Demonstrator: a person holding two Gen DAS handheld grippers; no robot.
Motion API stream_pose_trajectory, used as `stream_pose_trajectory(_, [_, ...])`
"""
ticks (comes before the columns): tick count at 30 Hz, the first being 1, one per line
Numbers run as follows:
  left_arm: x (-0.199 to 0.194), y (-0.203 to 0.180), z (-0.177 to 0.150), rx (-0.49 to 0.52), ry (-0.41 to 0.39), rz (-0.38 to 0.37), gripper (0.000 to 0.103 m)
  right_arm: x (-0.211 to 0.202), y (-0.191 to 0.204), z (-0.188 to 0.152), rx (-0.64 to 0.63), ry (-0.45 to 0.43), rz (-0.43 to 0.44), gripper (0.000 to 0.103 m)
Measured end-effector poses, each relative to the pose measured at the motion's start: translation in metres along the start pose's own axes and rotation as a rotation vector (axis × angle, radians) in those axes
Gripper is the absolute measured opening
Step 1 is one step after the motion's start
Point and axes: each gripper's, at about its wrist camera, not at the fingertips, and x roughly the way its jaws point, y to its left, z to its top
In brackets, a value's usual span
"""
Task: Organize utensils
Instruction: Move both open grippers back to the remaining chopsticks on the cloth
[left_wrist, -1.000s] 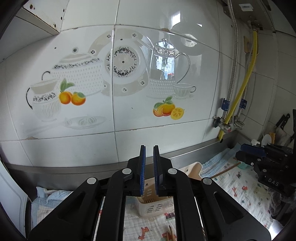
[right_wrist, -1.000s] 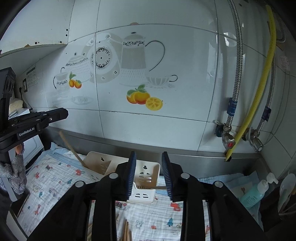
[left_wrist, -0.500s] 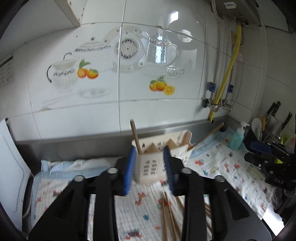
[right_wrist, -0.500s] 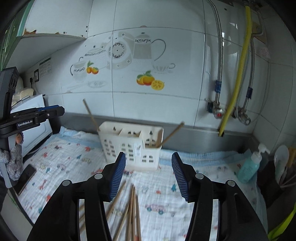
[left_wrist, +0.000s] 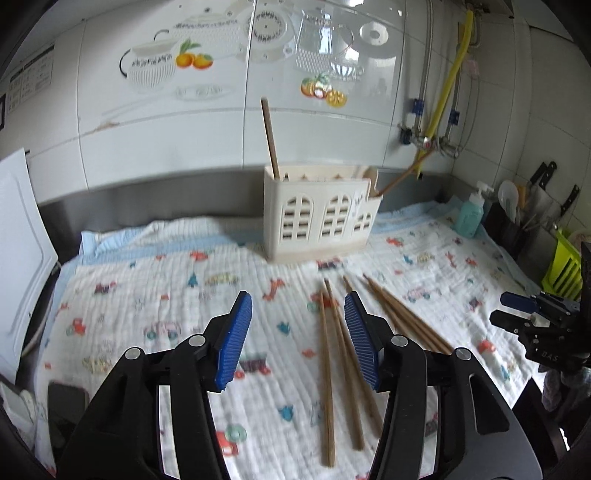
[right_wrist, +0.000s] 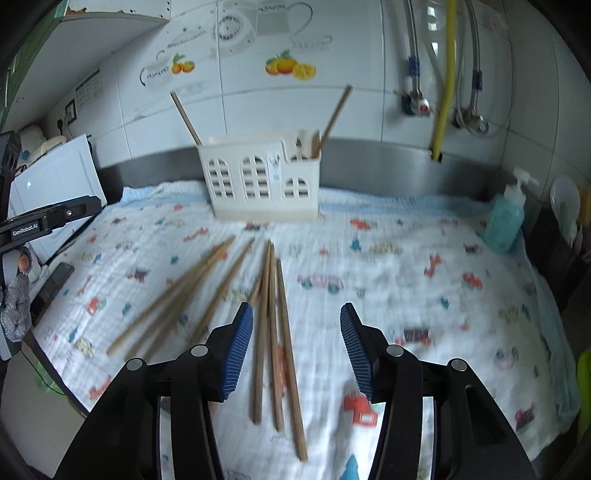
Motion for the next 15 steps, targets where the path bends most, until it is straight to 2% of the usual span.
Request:
stream_pose_trajectory(5, [0.007,0.002,-0.027,-0.015,0.056,-0.001,0.053,0.011,-0.007,-0.03,0.028,0.067,0.006,0.034])
stream_pose_trajectory(15, [0.019,0.003,-0.066,-0.032,0.143,0.006,0.053,0.03,-0.004,-0.058,0.005,0.134,0.018,0.022])
